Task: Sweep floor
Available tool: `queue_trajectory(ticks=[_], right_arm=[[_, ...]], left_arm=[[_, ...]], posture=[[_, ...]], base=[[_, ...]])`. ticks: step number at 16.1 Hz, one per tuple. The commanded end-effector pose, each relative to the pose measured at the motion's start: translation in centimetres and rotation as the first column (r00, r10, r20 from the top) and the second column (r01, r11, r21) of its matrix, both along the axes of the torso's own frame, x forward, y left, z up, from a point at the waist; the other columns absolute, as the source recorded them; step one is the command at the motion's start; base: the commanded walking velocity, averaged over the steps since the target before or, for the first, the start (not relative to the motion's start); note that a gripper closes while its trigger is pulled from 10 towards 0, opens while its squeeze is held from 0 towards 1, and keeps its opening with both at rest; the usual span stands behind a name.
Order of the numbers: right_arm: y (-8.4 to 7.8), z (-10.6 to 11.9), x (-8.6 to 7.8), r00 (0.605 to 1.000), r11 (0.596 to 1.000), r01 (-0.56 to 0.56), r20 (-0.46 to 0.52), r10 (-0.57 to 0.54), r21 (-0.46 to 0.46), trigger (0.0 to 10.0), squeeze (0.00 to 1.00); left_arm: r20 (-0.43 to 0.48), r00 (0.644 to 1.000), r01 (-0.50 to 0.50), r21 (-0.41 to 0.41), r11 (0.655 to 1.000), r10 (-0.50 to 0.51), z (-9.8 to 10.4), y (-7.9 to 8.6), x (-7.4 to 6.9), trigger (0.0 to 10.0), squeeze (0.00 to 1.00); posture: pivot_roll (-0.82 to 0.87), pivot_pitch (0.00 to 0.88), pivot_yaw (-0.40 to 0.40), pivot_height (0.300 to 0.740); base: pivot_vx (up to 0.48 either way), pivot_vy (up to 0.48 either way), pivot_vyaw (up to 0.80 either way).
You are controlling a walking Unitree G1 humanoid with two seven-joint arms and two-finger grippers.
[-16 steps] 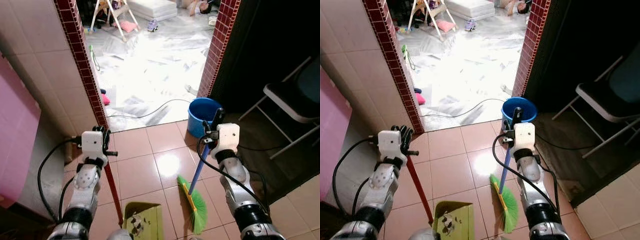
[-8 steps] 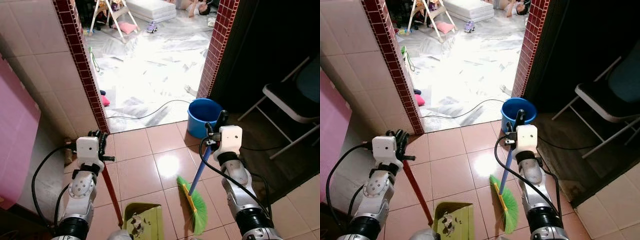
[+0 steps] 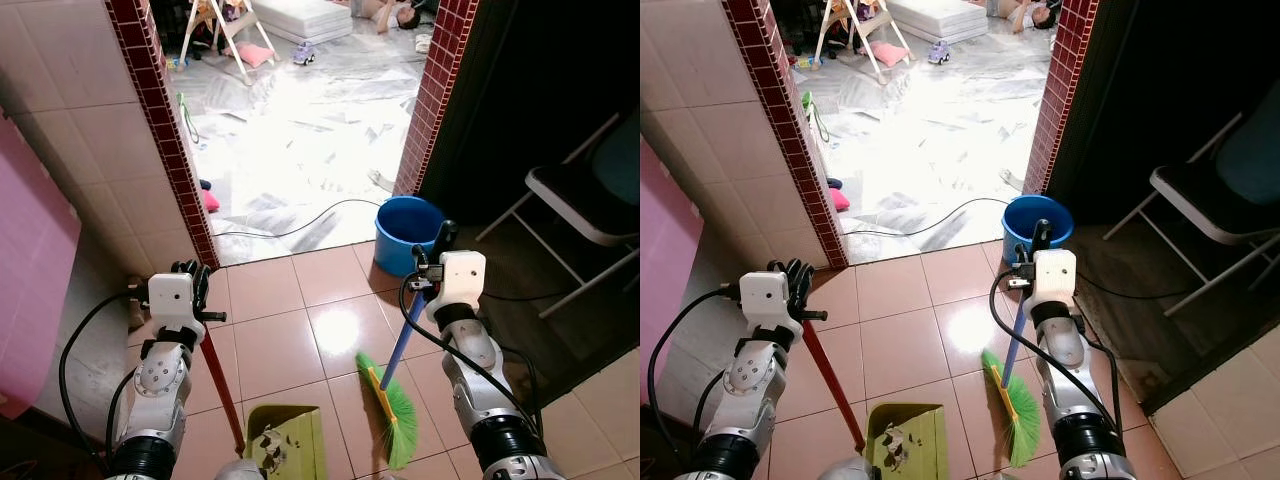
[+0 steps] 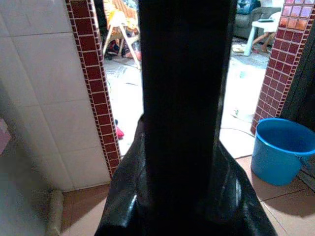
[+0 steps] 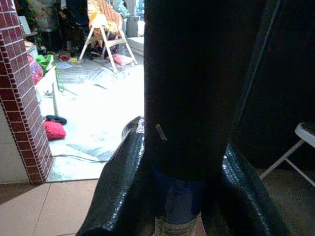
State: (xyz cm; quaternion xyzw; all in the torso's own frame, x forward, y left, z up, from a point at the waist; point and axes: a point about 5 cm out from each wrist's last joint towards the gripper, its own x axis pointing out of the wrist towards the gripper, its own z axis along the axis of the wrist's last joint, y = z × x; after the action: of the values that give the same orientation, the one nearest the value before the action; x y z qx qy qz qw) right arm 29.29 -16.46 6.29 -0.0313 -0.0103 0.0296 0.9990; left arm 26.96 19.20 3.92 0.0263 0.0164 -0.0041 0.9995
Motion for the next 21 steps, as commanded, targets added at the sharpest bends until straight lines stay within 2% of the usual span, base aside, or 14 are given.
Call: queue_trajectory(ticks=[1,4,7,9,11,14,16,17,18,19,20,21], right_arm=[[-0.1,0.6,0.3,1.0,1.0,0.005,0.018,-0.005,0.002,0.0,0.0],[0.0,0.8,0.5,1.0,1.0,0.002,0.022,-0.002,0.014,0.0,0.0],[0.8,0.9,0.5,0.998,0.997,-0.061,0.027,0.06,0.042,0.0,0.0],[1.0,1.0,0.5,0.997,0.997,-0.071,0.031,0.07,0.028,0.0,0.0],[0.5,1.1,0.6,0.999,1.0,-0.009,0.041,0.01,-0.006,0.0,0.0],[0.2,0.7,0.5,0.999,0.999,0.043,0.027,-0.043,0.003,0.0,0.0],[0.3,0.3,0.3,0.999,0.999,0.048,0.011,-0.048,0.018,0.0,0.0],[0.5,0.3,0.3,0.999,0.999,0.044,0.015,-0.045,0.018,0.0,0.0],[0.5,0.4,0.4,0.999,0.999,0.042,0.016,-0.042,0.021,0.4,0.0],[0.4,0.5,0.5,0.999,0.999,0.041,0.015,-0.041,0.02,1.5,0.0],[0.4,0.7,0.7,0.999,0.999,0.04,0.017,-0.041,0.012,10.0,0.0],[0.4,0.8,0.9,0.999,0.999,0.036,0.021,-0.036,0.007,10.0,0.0]], left_arm=[[-0.046,0.999,0.022,0.092,0.996,-0.017,-0.4,1.0,-0.3,10.0,0.0],[-0.048,0.999,0.016,0.089,0.996,-0.012,-0.4,1.0,-0.2,10.0,0.0],[-0.045,0.999,0.005,0.086,0.996,-0.001,-0.3,1.0,-0.3,10.0,0.0],[-0.044,0.999,0.0,0.084,0.996,0.004,-0.3,1.0,-0.3,10.0,0.0],[-0.044,0.999,-0.009,0.08,0.997,0.012,-0.3,1.1,-0.3,10.0,0.0],[-0.056,0.998,-0.014,0.082,0.997,0.018,-0.6,1.1,-0.2,10.0,0.0],[-0.083,0.996,-0.034,0.076,0.997,0.04,-1.1,1.3,-0.1,10.0,0.0],[-0.071,0.996,-0.057,0.064,0.996,0.061,-0.9,1.4,0.2,10.0,0.0],[-0.051,0.996,-0.073,0.056,0.996,0.076,-0.4,1.4,0.6,10.0,0.0],[-0.039,0.996,-0.079,0.055,0.995,0.081,-0.2,1.3,0.8,10.0,0.0],[0.009,0.997,-0.082,0.062,0.995,0.082,0.9,1.2,1.3,10.0,0.0],[0.045,0.994,-0.107,0.057,0.993,0.104,1.7,1.5,1.7,10.0,0.0]], posture=[[-0.03,0.0,0.019,0.74],[-0.03,0.0,0.018,0.74],[-0.02,0.0,0.015,0.74],[-0.02,0.0,0.014,0.74],[-0.02,0.0,0.015,0.74],[-0.02,0.0,0.018,0.74],[-0.02,0.0,0.02,0.74],[-0.02,0.0,0.02,0.74],[-0.03,0.0,0.021,0.74],[-0.03,0.0,0.018,0.74],[-0.03,0.0,0.015,0.74],[-0.02,0.0,0.011,0.74]], base=[[0.0,0.0,0.0],[0.0,0.0,0.0],[0.0,0.0,0.0],[0.0,0.0,0.0],[0.0,0.0,0.0],[0.0,0.0,0.0],[0.0,0.0,0.0],[0.0,0.0,0.0],[0.0,0.0,0.0],[0.0,0.0,0.0],[0.0,0.0,0.0],[0.0,0.0,0.0]])
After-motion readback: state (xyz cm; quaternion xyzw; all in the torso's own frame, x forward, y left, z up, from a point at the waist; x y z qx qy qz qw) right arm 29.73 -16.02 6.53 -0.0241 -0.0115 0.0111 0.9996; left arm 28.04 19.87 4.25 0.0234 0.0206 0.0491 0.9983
